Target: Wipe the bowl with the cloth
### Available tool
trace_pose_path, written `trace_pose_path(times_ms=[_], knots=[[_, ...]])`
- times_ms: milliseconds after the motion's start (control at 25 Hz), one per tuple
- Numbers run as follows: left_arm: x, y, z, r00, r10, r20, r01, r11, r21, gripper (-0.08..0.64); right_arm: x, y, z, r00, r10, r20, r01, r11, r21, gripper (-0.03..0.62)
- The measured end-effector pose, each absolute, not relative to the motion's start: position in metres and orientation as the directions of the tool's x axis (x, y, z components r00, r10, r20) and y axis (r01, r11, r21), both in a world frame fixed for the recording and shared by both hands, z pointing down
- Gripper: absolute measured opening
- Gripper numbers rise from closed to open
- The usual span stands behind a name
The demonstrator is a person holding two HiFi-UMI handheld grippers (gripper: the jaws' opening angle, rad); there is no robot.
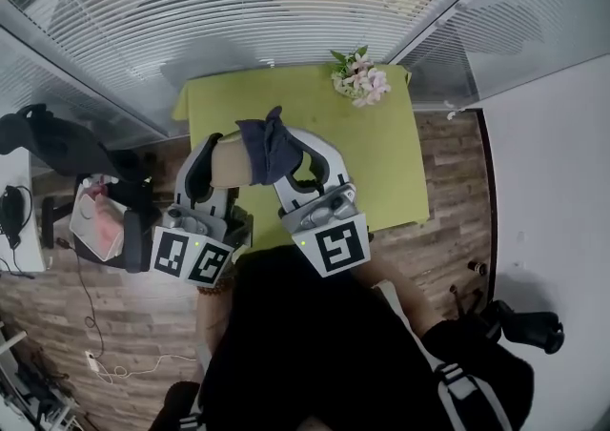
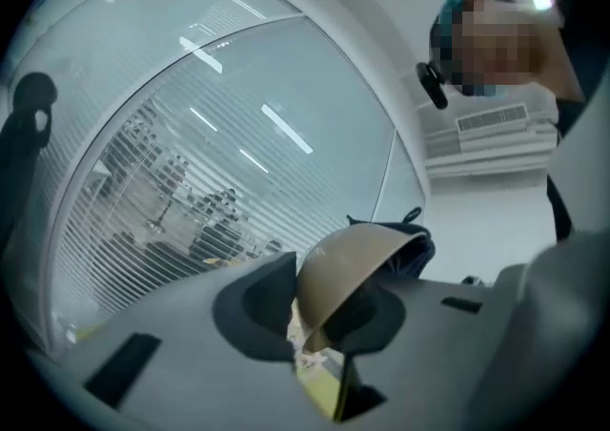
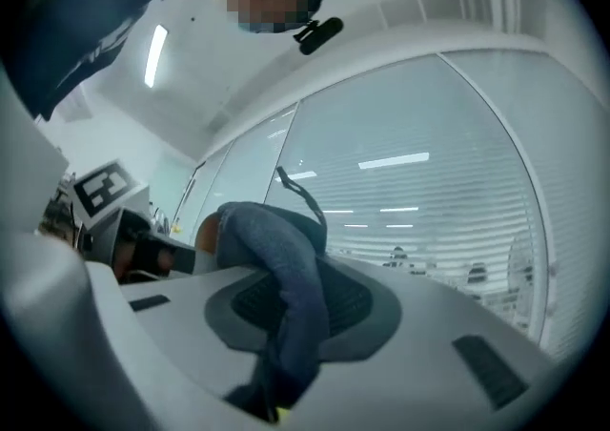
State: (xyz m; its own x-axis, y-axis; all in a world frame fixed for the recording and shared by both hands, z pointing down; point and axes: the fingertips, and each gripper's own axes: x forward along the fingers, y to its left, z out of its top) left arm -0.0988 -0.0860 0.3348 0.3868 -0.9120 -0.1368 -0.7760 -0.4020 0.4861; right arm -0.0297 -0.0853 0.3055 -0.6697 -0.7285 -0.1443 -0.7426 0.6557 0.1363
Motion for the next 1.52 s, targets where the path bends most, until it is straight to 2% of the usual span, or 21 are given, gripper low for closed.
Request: trace_pose_path(times_ms=[120,240,320,440,520,600,640,680,720,800,960,1160,1320,1520], knots=[[-0.103,-0.086,0.334,0.386,-0.891,-0.238,-0.609,-0.44,0.66,0.065,-0.032,-0.089,0.302,-0.71,-0.685,-0.164,-0.689,0.724,-0.042,0.072],[-0.102,-0.086,0.343,0.353,-0.881,-0.317,-0.398,-0.447,0.801,0.064,-0.035,-0.096,0.31,-0.771,-0.616,-0.162,-0.553,0.773,-0.311,0.069],[-0.097,-0.087,0.352,0.363,-0.884,-0.296,-0.417,-0.438,0.796,0.063,-0.036,-0.099,0.316,-0.788,-0.603,-0.127,-0.547,0.779,-0.305,0.072],[-0.087,-0.089,0.358,0.435,-0.884,-0.173,-0.662,-0.444,0.604,0.063,-0.031,-0.102,0.32,-0.762,-0.644,-0.062,-0.639,0.764,-0.084,0.064],[-0.091,-0.089,0.352,0.374,-0.923,-0.093,-0.86,-0.383,0.337,0.064,-0.026,-0.103,0.323,-0.718,-0.696,-0.006,-0.686,0.707,0.172,0.063],[-0.094,-0.089,0.344,0.281,-0.958,-0.055,-0.959,-0.282,0.018,0.064,-0.029,-0.095,0.33,-0.68,-0.732,0.046,-0.609,0.6,0.519,0.066],[-0.092,-0.09,0.345,0.264,-0.964,-0.028,-0.96,-0.259,-0.107,0.058,-0.036,-0.09,0.328,-0.679,-0.734,0.027,-0.541,0.525,0.657,0.064],[-0.089,-0.092,0.35,0.26,-0.966,0.007,-0.952,-0.257,-0.168,0.046,-0.041,-0.085,0.327,-0.683,-0.731,0.008,-0.479,0.456,0.75,0.064],[-0.087,-0.094,0.356,0.264,-0.964,0.038,-0.953,-0.266,-0.145,0.044,-0.044,-0.083,0.327,-0.686,-0.728,0.0,-0.439,0.413,0.798,0.064],[-0.086,-0.095,0.364,0.303,-0.95,0.071,-0.953,-0.303,0.012,0.04,-0.043,-0.083,0.329,-0.686,-0.728,-0.009,-0.443,0.407,0.799,0.063],[-0.095,-0.092,0.348,0.343,-0.939,-0.01,-0.893,-0.329,0.307,0.048,-0.04,-0.082,0.314,-0.68,-0.728,-0.086,-0.582,0.464,0.668,0.063],[-0.11,-0.091,0.336,0.311,-0.946,-0.094,-0.815,-0.316,0.485,0.06,-0.046,-0.085,0.309,-0.701,-0.705,-0.103,-0.656,0.582,0.48,0.071],[-0.119,-0.086,0.34,0.296,-0.943,-0.151,-0.706,-0.322,0.631,0.072,-0.05,-0.083,0.312,-0.718,-0.691,-0.084,-0.669,0.651,0.359,0.077],[-0.123,-0.087,0.345,0.259,-0.94,-0.221,-0.546,-0.331,0.77,0.078,-0.049,-0.086,0.309,-0.715,-0.689,-0.119,-0.696,0.684,0.217,0.086]])
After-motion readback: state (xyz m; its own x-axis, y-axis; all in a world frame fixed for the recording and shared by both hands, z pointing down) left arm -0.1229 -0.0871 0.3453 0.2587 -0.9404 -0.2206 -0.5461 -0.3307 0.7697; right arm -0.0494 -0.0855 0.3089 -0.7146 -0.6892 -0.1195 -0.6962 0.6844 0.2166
